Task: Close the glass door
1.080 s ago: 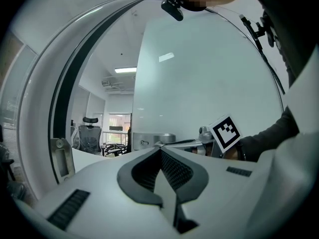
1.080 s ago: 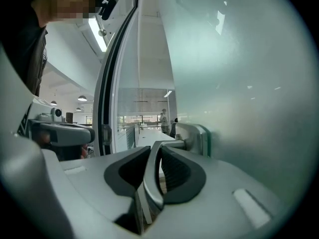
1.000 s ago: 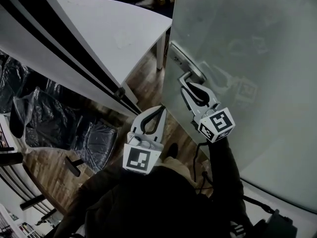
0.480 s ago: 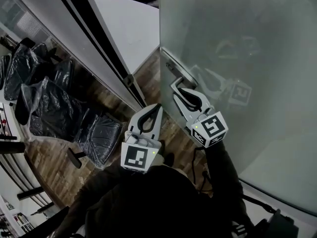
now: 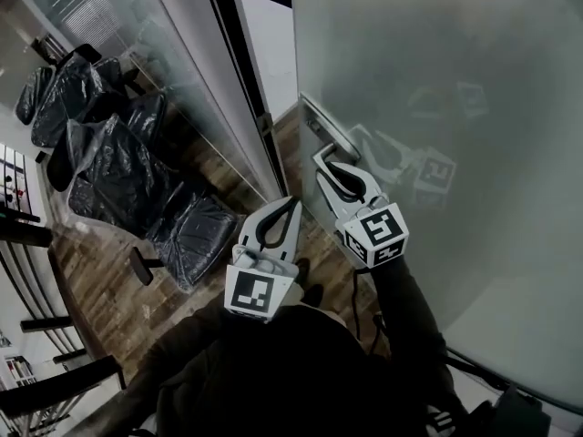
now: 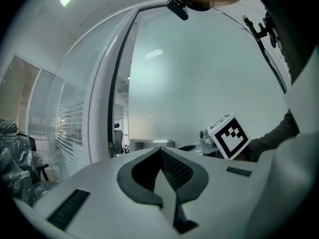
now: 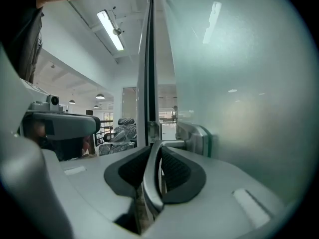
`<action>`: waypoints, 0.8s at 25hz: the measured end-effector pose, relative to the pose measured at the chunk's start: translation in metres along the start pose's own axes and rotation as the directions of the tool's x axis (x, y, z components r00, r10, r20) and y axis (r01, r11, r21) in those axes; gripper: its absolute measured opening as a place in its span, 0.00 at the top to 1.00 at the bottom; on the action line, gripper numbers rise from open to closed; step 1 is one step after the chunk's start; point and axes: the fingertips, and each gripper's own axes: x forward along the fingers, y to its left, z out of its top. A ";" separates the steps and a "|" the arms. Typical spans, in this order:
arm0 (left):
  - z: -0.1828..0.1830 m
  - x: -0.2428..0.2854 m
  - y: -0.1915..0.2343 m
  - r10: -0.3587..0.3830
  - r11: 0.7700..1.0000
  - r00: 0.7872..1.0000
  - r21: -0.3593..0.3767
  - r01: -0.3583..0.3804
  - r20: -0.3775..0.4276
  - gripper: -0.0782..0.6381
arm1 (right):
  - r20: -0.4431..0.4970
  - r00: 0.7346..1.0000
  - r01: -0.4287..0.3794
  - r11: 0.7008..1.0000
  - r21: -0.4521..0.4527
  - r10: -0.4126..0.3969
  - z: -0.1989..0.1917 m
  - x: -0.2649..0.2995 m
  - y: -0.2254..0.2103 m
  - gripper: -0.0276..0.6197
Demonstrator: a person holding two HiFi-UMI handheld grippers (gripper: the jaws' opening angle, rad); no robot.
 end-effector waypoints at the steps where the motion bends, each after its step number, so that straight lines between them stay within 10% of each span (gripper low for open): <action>1: 0.002 -0.005 -0.001 0.015 1.000 1.000 -0.002 -0.015 -0.003 0.90 | -0.002 1.000 -0.005 1.000 0.001 0.005 0.001 -0.002 0.003 0.85; 20: 0.003 -0.065 0.005 0.116 0.993 0.993 -0.008 -0.115 0.010 0.90 | 0.000 0.998 -0.069 0.998 -0.003 0.069 -0.003 -0.005 0.057 0.85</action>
